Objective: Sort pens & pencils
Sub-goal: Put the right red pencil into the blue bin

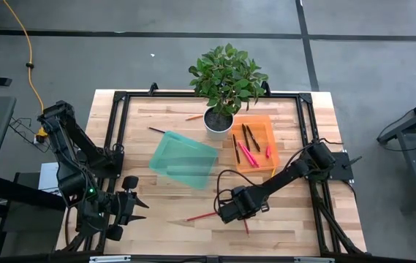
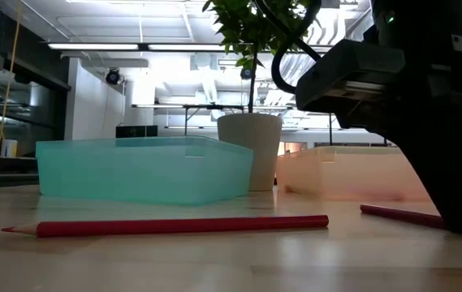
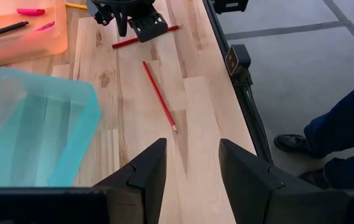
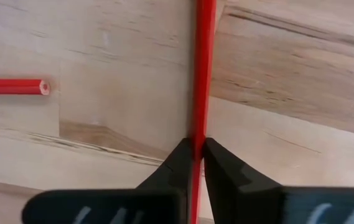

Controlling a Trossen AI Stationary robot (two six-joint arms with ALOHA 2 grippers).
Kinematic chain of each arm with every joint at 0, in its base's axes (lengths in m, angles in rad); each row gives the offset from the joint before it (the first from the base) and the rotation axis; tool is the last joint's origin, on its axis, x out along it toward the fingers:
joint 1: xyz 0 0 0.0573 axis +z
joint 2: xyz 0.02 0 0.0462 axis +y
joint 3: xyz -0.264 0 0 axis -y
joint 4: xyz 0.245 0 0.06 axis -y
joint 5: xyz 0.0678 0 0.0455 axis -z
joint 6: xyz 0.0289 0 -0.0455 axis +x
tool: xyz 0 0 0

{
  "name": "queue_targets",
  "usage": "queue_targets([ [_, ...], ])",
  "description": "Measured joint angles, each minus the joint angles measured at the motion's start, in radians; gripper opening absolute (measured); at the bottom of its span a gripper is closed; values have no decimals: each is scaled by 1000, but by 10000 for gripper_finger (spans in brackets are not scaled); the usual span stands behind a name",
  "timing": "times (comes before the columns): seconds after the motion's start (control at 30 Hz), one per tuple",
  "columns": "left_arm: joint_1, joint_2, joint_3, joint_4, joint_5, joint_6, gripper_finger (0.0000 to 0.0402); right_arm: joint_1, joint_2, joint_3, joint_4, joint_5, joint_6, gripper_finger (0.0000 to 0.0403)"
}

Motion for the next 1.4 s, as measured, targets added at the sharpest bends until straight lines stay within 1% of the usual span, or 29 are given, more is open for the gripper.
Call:
queue_targets([
  [0.1, 0, 0, 0, 0, -1, 0, 134, 0, 0, 3, 0, 1, -8, 17],
  [0.23, 0, 0, 0, 5, -2, 0, 134, -3, 3, 36, 3, 32, -25, 16],
  [0.43, 0, 0, 0, 7, -22, 0, 134, -19, 3, 119, -72, 95, -71, 16],
  [0.67, 0, 0, 0, 7, -25, 0, 134, -33, 1, 203, -153, 132, -113, 16],
  [1.03, 0, -12, 0, 19, -87, 1, 133, -39, 1, 313, -163, 202, -159, 16],
  [1.2, 0, -34, 0, 41, -93, 42, 133, -39, 1, 367, -169, 241, -184, 16],
  [1.4, 0, -69, 0, 103, -135, 96, 133, -39, 1, 412, -171, 275, -210, 16],
])
